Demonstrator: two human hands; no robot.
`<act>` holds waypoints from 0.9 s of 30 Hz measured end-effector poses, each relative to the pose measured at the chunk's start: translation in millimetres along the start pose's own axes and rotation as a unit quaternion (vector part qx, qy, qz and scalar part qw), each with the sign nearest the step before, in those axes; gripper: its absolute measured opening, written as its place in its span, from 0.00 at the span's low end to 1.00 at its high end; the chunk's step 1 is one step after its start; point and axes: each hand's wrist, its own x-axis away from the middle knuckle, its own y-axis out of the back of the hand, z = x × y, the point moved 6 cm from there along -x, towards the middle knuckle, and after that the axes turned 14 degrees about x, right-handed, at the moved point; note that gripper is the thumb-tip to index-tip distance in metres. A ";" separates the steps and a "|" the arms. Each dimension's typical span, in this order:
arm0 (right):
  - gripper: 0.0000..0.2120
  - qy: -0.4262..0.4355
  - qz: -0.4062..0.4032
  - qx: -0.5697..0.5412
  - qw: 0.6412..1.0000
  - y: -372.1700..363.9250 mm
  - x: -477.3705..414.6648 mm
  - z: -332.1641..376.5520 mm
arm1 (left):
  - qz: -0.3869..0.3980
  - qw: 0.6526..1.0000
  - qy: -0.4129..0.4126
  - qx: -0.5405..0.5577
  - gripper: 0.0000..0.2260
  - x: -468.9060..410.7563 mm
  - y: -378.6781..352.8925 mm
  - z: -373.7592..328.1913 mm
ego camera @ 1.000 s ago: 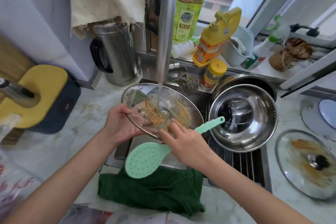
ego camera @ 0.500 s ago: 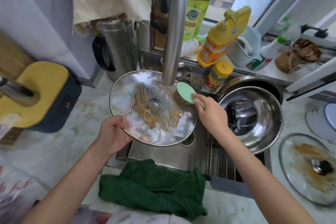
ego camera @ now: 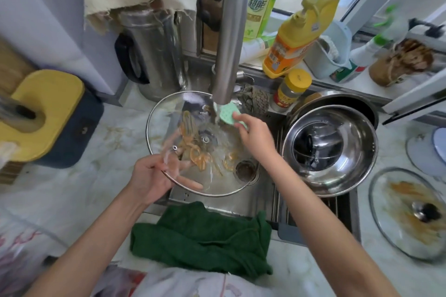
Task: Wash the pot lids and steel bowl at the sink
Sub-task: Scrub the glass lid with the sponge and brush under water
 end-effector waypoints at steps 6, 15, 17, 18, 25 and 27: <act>0.13 0.118 0.114 0.010 0.986 -3.9 33.7 0.8 | -0.028 0.993 0.032 0.107 0.36 13.1 14.0 -3.1; 0.14 0.150 0.173 -0.094 0.969 -18.3 38.1 23.9 | 0.013 0.998 0.020 0.053 0.34 1.2 -4.3 -0.5; 0.13 0.102 0.117 -0.026 0.988 -6.2 21.0 3.6 | 0.053 0.991 0.034 0.114 0.37 6.8 -9.8 3.8; 0.12 0.059 0.069 0.014 0.996 -1.2 8.1 -4.5 | 0.002 0.997 0.022 0.075 0.44 6.6 -4.8 4.0; 0.14 0.179 0.168 -0.101 0.964 -13.7 36.7 29.4 | -0.088 0.995 -0.016 -0.041 0.50 5.5 -4.9 4.1; 0.13 0.116 0.124 -0.040 0.985 -5.5 21.9 7.2 | -0.075 0.995 -0.008 -0.063 0.51 6.3 -3.9 1.6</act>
